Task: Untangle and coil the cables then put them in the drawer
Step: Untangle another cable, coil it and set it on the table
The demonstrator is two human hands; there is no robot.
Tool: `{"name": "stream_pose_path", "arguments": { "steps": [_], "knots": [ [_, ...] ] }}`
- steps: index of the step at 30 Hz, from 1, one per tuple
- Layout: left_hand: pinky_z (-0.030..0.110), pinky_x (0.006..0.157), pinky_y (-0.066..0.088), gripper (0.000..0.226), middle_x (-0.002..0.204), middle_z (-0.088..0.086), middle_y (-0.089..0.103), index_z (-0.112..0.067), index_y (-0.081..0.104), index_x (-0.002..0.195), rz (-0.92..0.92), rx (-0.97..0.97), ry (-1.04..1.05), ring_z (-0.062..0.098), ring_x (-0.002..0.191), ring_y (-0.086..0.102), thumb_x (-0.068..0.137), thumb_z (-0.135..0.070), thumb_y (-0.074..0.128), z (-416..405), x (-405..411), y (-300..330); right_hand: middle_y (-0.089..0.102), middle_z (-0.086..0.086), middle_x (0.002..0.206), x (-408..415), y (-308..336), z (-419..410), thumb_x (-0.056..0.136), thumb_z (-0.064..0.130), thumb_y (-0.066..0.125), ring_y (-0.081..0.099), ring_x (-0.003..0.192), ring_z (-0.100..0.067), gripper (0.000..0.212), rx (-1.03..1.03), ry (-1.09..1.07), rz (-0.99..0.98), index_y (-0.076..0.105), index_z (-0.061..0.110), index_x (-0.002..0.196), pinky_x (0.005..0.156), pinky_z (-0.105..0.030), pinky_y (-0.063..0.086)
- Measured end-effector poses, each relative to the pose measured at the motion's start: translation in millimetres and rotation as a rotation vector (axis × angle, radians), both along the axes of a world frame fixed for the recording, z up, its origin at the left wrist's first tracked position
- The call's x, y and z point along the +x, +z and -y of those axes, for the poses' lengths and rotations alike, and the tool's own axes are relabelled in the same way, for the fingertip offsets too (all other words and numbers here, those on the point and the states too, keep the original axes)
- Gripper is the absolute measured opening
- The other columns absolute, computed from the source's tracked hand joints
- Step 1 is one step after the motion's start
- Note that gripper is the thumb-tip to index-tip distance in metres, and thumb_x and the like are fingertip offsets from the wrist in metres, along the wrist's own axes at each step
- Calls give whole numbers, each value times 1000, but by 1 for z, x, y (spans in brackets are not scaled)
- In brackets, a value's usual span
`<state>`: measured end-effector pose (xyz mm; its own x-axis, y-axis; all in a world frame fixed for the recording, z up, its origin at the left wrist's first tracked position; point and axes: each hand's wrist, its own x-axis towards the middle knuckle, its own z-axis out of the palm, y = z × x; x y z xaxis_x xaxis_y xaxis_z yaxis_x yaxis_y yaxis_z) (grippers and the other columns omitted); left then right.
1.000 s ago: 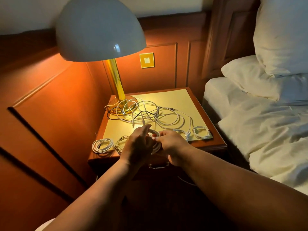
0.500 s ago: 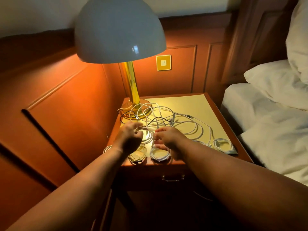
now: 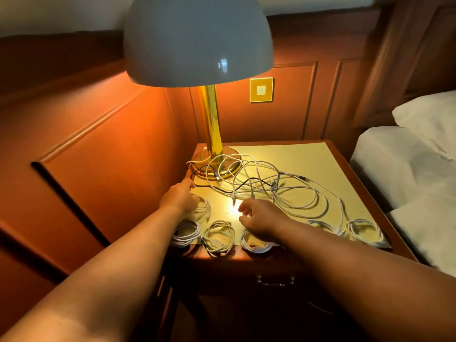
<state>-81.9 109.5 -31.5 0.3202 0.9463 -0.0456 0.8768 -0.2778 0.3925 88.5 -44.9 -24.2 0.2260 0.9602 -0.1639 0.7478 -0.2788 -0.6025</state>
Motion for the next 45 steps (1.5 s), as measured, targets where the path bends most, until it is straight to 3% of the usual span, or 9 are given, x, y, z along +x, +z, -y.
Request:
{"name": "stream_pose_path", "arguments": {
  "steps": [5,13,20,25,28,32,37,40,45],
  "knots": [
    [40,90,53,30,121,2,64,-29,60,119,18,-18,33,26,105,59,91,-37,60,-5,-8,-5,57,-2,136,1,-11,-8,96,32,56,57,117,-21,38,-18,13,124,55,24,134,92,-32,49],
    [37,95,49,33,134,4,60,-29,62,124,-35,-47,-74,25,118,56,94,-40,59,-6,-13,-2,63,0,127,9,-14,-11,98,30,49,60,107,-21,31,-26,47,233,63,29,125,81,-30,48],
    [52,109,38,90,153,-3,41,-37,40,145,-71,-124,-155,24,135,44,73,-91,37,4,-24,-2,66,0,120,11,-12,-8,97,30,49,60,102,-20,27,-40,59,225,67,29,117,82,-32,52],
    [51,115,24,70,162,2,22,-28,25,153,-78,37,-111,25,147,24,95,-65,37,39,-32,-16,64,0,121,8,-10,-9,97,30,48,60,102,-22,28,-58,64,261,66,30,119,81,-33,53],
    [45,100,37,50,133,0,54,-24,57,125,168,261,-171,22,123,48,91,-56,40,53,-45,-21,65,-1,120,7,-9,-8,97,31,48,60,101,-21,28,-71,70,271,66,30,118,80,-33,53],
    [43,76,53,32,92,-4,66,-18,67,90,299,466,-367,16,88,60,91,-42,47,68,-63,-22,65,-1,119,6,-9,-7,98,30,47,59,100,-20,28,-86,81,284,66,29,119,77,-31,51],
    [42,97,52,52,133,-2,60,-30,59,130,-33,401,-541,18,122,56,86,-58,57,71,-90,-33,65,0,120,5,-6,-7,97,29,47,59,102,-21,29,-91,68,280,66,29,120,82,-33,52],
    [39,101,48,61,147,2,50,-28,49,143,-114,335,-589,24,133,49,88,-50,61,71,-95,-38,64,0,121,3,-4,-7,97,29,48,59,102,-21,29,-100,60,279,66,29,119,79,-31,51],
    [42,108,42,78,160,4,29,-38,19,153,-170,227,-545,27,146,30,87,-77,5,73,-96,-44,65,0,117,1,-1,-6,96,27,50,59,99,-19,28,-113,62,279,67,28,118,78,-30,51]
  ]
}}
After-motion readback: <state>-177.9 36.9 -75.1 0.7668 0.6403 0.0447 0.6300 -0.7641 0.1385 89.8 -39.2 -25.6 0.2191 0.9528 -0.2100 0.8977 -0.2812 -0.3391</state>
